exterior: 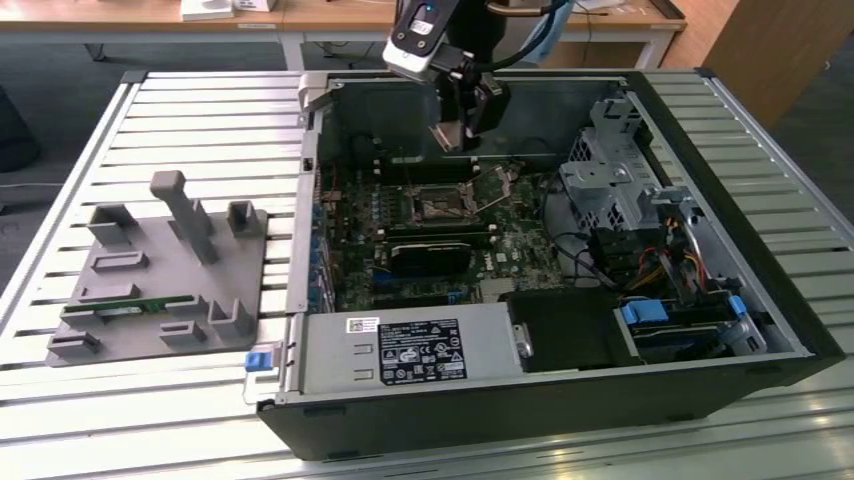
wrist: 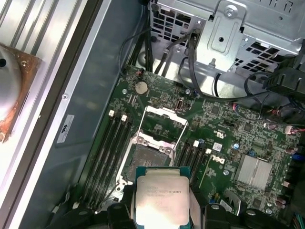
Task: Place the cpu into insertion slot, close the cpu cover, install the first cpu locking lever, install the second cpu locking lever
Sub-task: 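Place the cpu into insertion slot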
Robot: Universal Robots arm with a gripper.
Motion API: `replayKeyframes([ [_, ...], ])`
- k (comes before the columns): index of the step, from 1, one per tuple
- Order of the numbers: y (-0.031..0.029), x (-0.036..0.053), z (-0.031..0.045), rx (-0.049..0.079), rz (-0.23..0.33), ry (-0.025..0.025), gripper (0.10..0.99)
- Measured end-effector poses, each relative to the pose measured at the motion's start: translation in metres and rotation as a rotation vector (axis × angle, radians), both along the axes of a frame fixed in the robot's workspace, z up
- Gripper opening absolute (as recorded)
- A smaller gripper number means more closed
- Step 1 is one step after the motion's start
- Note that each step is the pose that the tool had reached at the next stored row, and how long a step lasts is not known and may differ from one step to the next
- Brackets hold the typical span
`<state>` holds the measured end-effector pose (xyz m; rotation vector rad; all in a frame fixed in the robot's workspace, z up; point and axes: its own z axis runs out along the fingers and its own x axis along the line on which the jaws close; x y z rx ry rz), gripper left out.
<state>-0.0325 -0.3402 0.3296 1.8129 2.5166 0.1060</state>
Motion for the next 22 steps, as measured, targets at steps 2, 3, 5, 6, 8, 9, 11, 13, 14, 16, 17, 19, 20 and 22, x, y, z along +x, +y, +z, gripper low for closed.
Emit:
replayKeyframes([
  [2, 0.0, 0.0, -0.0005, 0.0, -0.032, -0.0001, 0.537],
  [3, 0.0, 0.0, -0.0007, 0.0, -0.05, -0.0001, 0.537],
  [5, 0.0, 0.0, -0.0011, 0.0, -0.086, 0.0, 0.537],
  [6, 0.0, 0.0, -0.0012, 0.0, -0.103, 0.0, 0.537],
  [8, 0.0, 0.0, -0.0015, 0.0, -0.134, 0.0, 0.537],
  [9, 0.0, 0.0, -0.0017, 0.0, -0.152, 0.0, 0.537],
  [11, 0.0, 0.0, -0.002, 0.0, -0.186, 0.0, 0.537],
  [13, 0.0, 0.0, -0.0022, 0.0, -0.215, 0.0, 0.537],
  [14, 0.0, 0.0, -0.0023, 0.0, -0.226, 0.0, 0.537],
  [16, 0.0, 0.0, -0.0026, 0.0, -0.241, 0.0, 0.537],
  [17, 0.0, 0.0, -0.0028, 0.0, -0.246, 0.0, 0.537],
  [19, 0.0, 0.0, -0.0036, 0.0, -0.251, 0.0, 0.537],
  [20, 0.0, 0.0, -0.0043, 0.0, -0.252, 0.0, 0.537],
  [22, 0.0, 0.0, -0.0056, 0.0, -0.252, 0.0, 0.537],
])
